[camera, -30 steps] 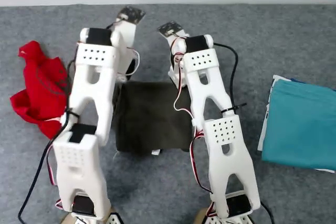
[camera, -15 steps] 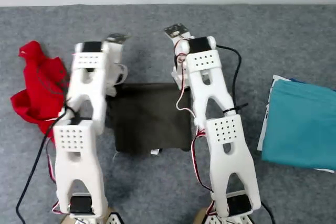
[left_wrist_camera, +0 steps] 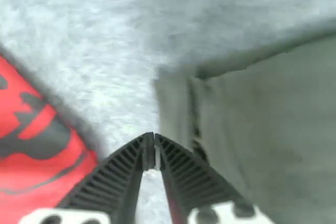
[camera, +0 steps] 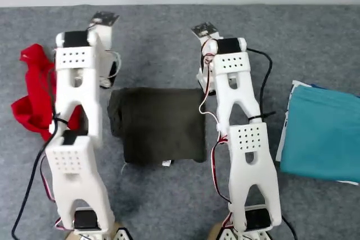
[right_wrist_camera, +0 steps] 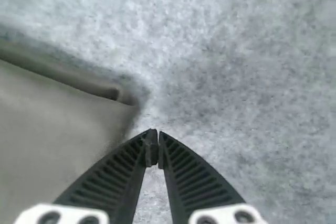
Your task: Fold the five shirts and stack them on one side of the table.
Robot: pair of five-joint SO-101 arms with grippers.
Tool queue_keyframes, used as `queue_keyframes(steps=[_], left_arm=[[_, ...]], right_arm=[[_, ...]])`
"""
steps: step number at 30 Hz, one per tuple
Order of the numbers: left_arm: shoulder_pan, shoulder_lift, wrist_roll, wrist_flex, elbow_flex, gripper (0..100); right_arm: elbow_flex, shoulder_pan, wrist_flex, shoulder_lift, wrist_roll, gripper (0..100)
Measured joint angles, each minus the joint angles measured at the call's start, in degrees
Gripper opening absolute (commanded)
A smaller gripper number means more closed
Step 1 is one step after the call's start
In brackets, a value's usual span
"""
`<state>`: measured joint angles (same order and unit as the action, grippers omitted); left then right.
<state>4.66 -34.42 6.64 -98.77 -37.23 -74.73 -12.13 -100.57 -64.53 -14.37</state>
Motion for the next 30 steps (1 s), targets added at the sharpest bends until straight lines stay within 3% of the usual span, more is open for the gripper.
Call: queue_keyframes(steps=[7, 13, 19, 30], left_arm=[[-4.66, 12.48, 0.00, -0.18, 16.09, 1], [-3.78, 15.03, 2.73, -0.18, 26.81, 15], [-3.87, 15.12, 3.25, 1.67, 28.31, 18], [-5.27, 8.18, 2.99, 4.48, 28.40, 18]], right_arm=[[2.64, 0.18, -0.09, 10.55, 0.00, 1.0], [13.71, -0.09, -0.09, 21.19, -0.09, 1.1], [23.21, -0.09, -0.09, 29.36, -0.09, 1.1], [25.05, 1.67, -0.09, 30.33, -0.09, 0.9]])
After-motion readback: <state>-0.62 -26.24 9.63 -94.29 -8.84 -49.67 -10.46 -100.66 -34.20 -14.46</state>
